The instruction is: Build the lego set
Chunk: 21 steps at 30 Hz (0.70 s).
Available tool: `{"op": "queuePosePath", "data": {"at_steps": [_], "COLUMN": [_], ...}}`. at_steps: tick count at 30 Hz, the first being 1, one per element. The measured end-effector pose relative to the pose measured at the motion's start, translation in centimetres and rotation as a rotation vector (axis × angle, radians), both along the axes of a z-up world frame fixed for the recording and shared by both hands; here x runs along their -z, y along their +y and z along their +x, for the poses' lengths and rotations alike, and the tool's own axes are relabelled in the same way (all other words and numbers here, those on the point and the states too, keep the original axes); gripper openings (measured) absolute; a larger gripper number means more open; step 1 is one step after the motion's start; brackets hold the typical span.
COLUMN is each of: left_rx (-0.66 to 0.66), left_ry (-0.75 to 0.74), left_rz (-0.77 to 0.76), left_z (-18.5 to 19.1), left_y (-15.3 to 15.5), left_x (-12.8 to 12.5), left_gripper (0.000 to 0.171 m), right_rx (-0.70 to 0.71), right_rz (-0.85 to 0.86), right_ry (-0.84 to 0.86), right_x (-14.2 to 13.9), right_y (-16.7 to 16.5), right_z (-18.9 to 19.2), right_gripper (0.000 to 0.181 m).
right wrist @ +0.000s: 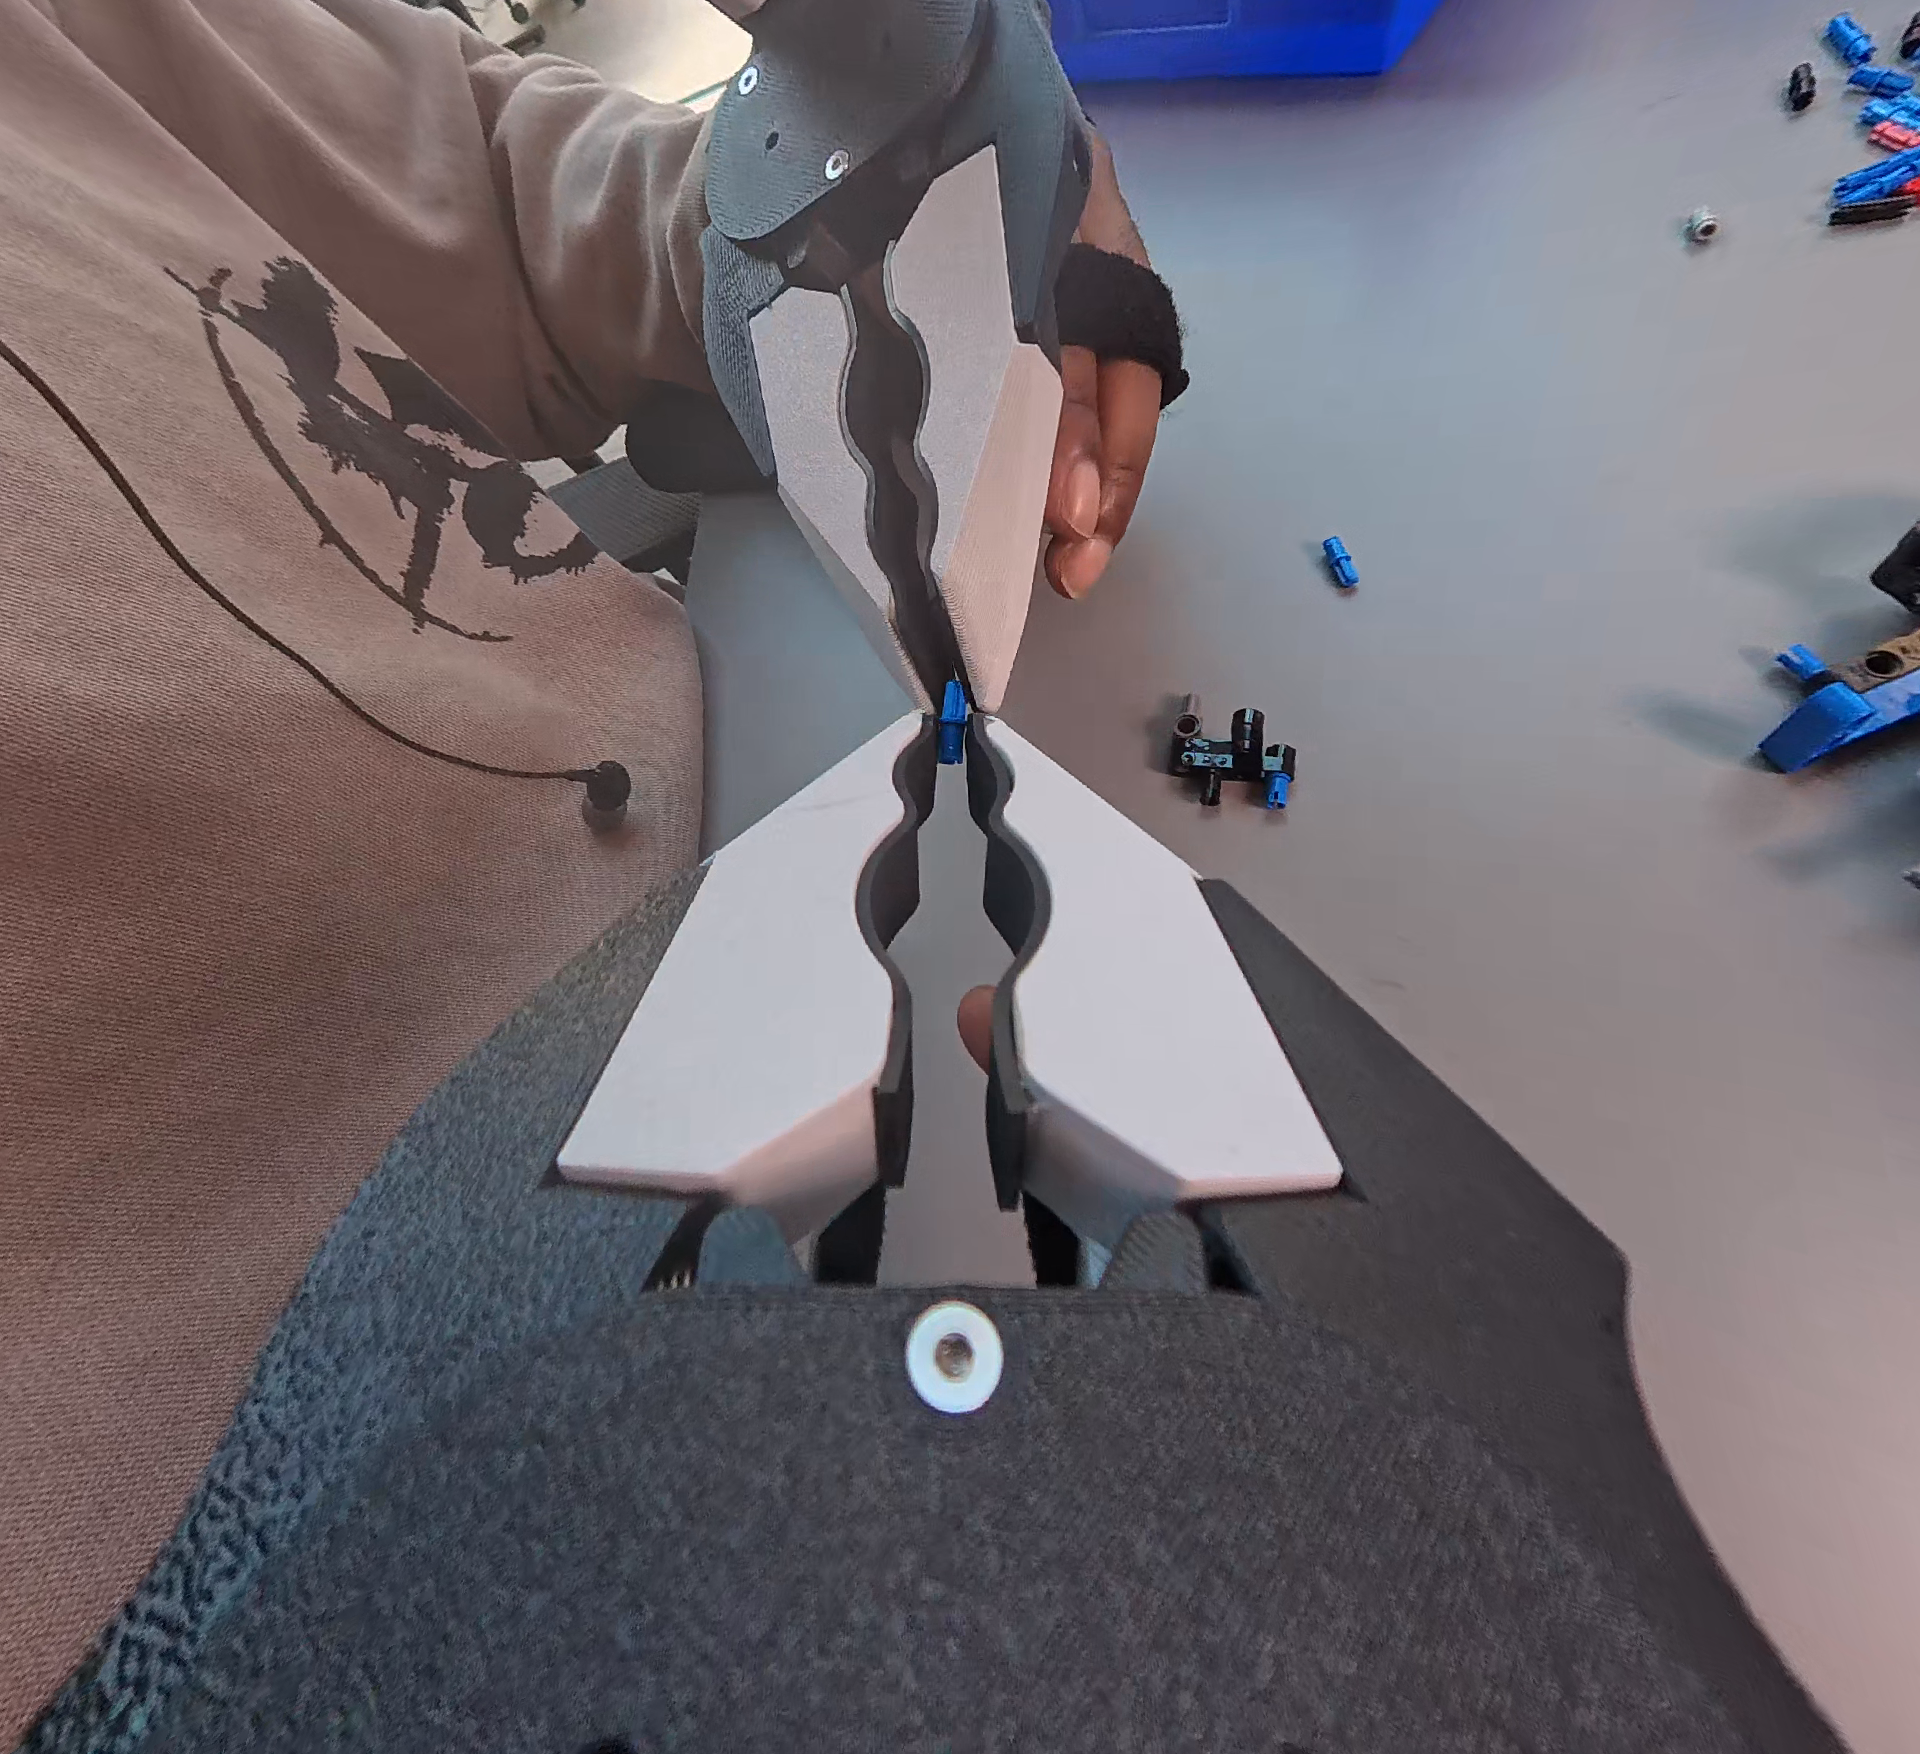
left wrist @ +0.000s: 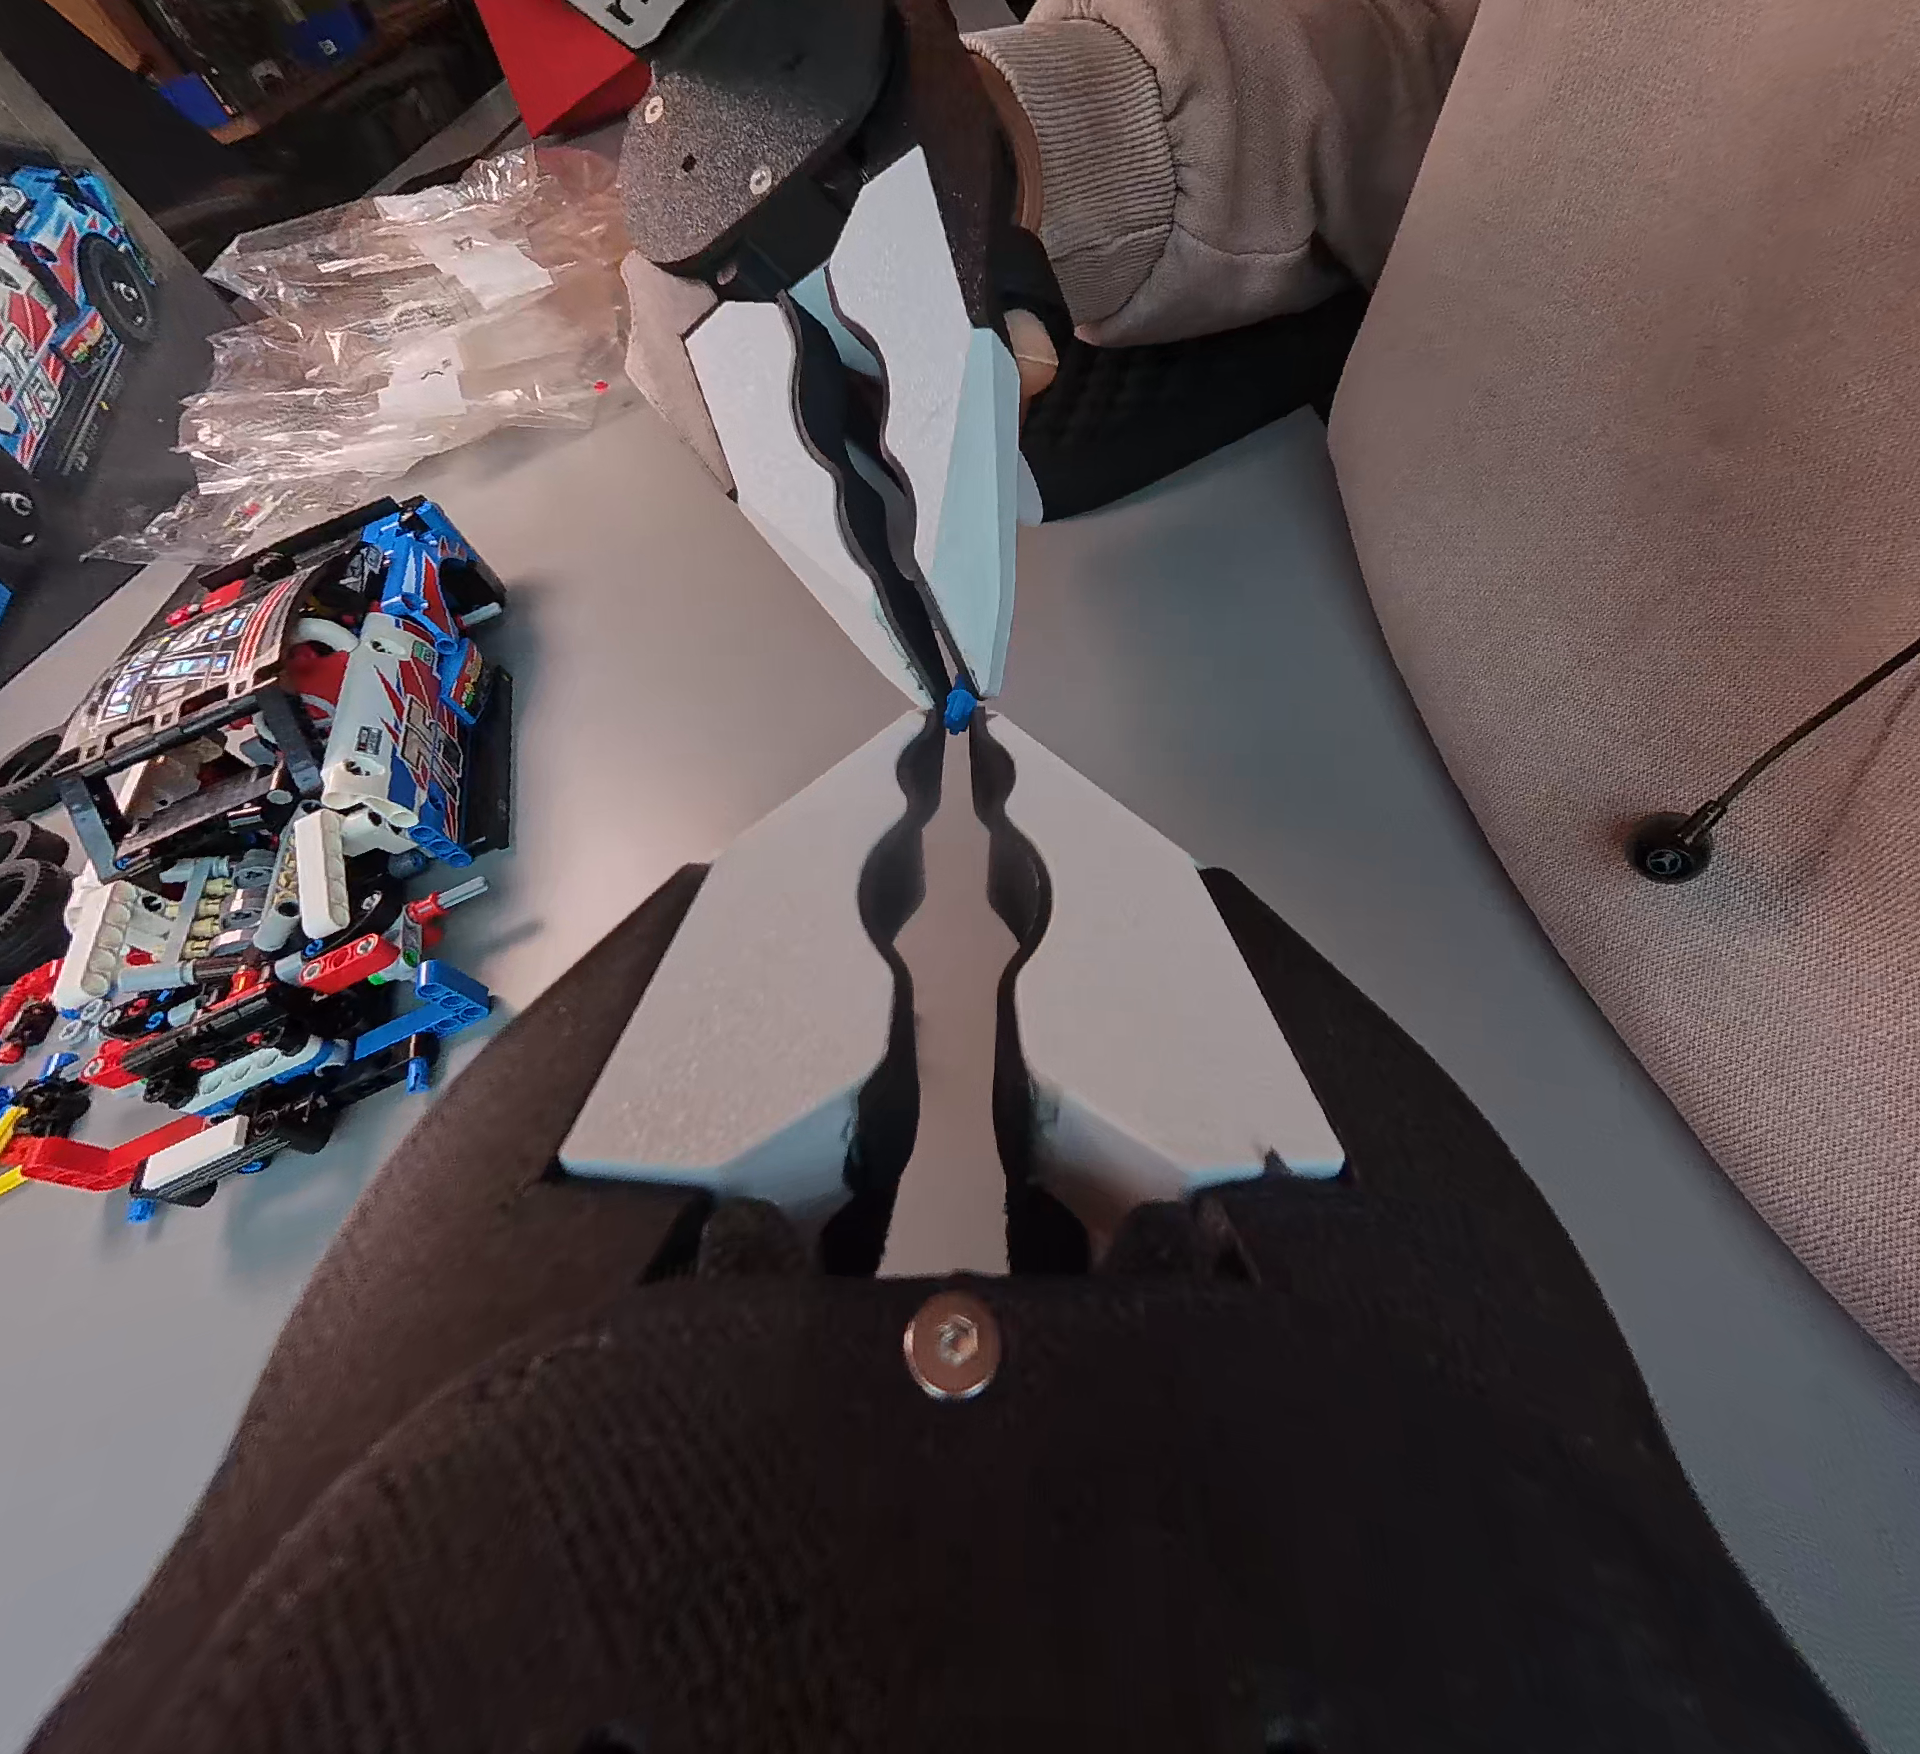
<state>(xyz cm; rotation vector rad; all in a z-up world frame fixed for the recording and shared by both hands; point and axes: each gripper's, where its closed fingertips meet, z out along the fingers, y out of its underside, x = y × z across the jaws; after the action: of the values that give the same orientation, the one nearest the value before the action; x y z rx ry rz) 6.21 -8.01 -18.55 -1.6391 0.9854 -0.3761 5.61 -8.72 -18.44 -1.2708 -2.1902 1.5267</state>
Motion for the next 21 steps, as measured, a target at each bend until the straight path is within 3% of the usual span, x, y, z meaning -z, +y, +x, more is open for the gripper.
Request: {"op": "queuePosePath", "data": {"at_steps": [9,21], "left_rx": [0.007,-0.002], "left_ry": [-0.284,-0.333], "left_rz": [-0.087,-0.144], "left_z": [-0.5,-0.6], "left_y": [0.2,0.5], "left_x": [-2.2,-1.8], "left_gripper": [0.003,0.003], "right_rx": [0.031,0.090], "right_rz": [0.048,0.101], "right_ry": [0.278,0.294], "right_x": [-2.3,-2.0], "right_y": [0.4,0.9], "right_z": [-0.4,-0.7], "right_gripper": [0.007,0.002]}}
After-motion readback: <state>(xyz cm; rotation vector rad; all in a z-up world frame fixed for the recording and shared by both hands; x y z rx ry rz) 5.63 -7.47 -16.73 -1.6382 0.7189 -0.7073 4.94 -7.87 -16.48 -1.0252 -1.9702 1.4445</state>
